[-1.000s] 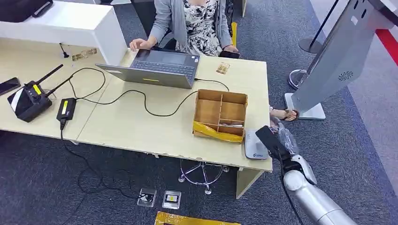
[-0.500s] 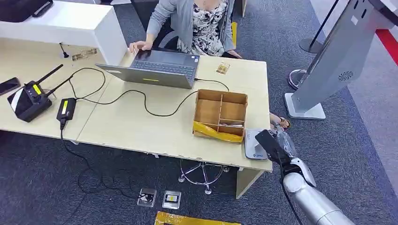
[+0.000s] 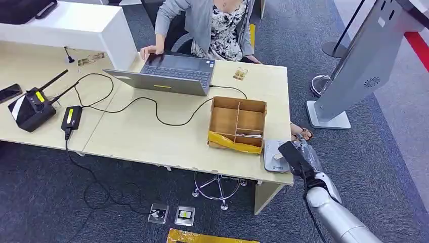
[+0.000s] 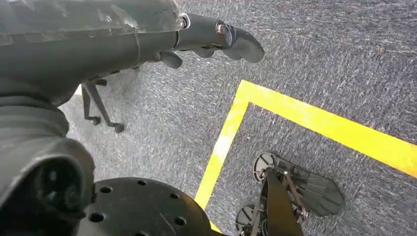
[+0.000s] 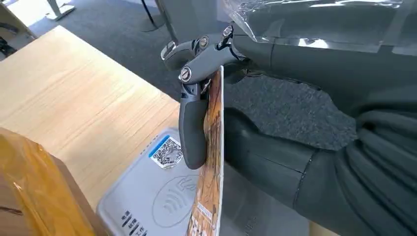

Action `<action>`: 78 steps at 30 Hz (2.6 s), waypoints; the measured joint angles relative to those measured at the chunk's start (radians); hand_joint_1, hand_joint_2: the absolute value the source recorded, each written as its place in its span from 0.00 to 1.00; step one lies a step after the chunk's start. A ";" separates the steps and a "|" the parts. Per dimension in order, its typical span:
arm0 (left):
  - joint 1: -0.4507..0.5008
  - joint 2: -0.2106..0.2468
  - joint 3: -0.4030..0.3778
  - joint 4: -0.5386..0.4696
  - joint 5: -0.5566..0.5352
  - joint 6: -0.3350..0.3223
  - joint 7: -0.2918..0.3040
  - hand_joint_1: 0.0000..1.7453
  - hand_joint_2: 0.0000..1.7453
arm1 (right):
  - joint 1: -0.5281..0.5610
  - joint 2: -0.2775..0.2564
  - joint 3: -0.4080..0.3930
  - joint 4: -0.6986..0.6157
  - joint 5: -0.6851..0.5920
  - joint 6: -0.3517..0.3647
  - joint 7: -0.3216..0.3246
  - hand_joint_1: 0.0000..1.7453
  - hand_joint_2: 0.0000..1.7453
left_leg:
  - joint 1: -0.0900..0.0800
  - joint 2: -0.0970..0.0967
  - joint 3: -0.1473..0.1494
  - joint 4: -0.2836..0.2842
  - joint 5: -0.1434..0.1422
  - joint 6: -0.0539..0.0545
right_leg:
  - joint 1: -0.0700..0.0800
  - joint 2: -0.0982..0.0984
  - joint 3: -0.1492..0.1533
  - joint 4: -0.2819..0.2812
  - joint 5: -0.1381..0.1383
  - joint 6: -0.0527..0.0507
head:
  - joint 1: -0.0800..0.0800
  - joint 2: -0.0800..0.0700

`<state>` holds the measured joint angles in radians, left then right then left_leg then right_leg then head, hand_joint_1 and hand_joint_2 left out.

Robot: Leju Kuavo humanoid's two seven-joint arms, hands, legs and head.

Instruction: Pass the card to the sensor for recognition and then transmit it.

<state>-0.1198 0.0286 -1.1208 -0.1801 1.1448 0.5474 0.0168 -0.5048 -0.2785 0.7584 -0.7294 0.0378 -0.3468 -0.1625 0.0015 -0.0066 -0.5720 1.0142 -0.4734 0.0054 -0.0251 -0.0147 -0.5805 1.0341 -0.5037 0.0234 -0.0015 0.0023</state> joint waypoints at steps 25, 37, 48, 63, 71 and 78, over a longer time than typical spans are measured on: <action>-0.001 0.002 -0.002 0.000 -0.024 -0.047 -0.038 0.00 0.00 | -0.224 0.015 0.018 -0.206 0.206 0.027 0.172 1.00 1.00 | 0.000 0.000 0.000 0.000 0.000 0.000 | 0.000 0.001 0.000 0.000 0.000 0.000 | 0.000 0.000; -0.001 0.005 -0.027 0.000 -0.056 -0.100 -0.075 0.00 0.00 | -0.266 0.020 0.050 -0.280 0.291 0.028 0.232 1.00 1.00 | 0.000 0.000 0.000 0.000 0.000 0.000 | 0.000 0.001 0.000 0.000 0.000 0.000 | 0.000 0.000; -0.003 0.018 -0.051 0.000 -0.087 -0.141 -0.092 0.00 0.00 | -0.320 0.090 0.089 -0.241 0.376 0.044 0.276 1.00 1.00 | 0.000 0.000 0.000 0.000 0.000 0.000 | 0.000 0.001 0.000 0.000 0.000 0.000 | 0.000 0.000; -0.008 0.025 -0.075 0.000 -0.094 -0.142 -0.079 0.00 0.00 | -0.347 0.153 0.121 -0.118 0.380 0.020 0.241 0.00 0.00 | 0.001 0.000 -0.001 0.000 0.000 0.000 | 0.001 0.001 0.000 0.000 0.000 0.000 | 0.000 0.000; -0.008 0.026 -0.076 0.000 -0.094 -0.146 -0.079 0.00 0.00 | -0.346 0.172 0.133 -0.088 0.406 0.024 0.201 0.00 0.00 | 0.001 0.001 0.000 0.000 0.000 0.000 | 0.001 0.003 0.000 0.000 0.000 0.000 | 0.000 0.000; -0.007 0.027 -0.075 0.000 -0.071 -0.138 -0.063 0.00 0.00 | -0.344 0.176 0.148 -0.125 0.489 0.043 0.269 0.00 0.00 | 0.001 0.001 0.000 0.000 0.000 0.000 | 0.001 0.004 -0.001 0.000 0.000 0.000 | 0.000 0.000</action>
<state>-0.1273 0.0553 -1.1955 -0.1801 1.0735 0.4097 -0.0458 -0.8488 -0.1022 0.9067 -0.8545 0.5271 -0.3033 0.1064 0.0026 -0.0055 -0.5721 1.0142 -0.4733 0.0050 -0.0242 -0.0107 -0.5813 1.0341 -0.5036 0.0233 -0.0015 0.0023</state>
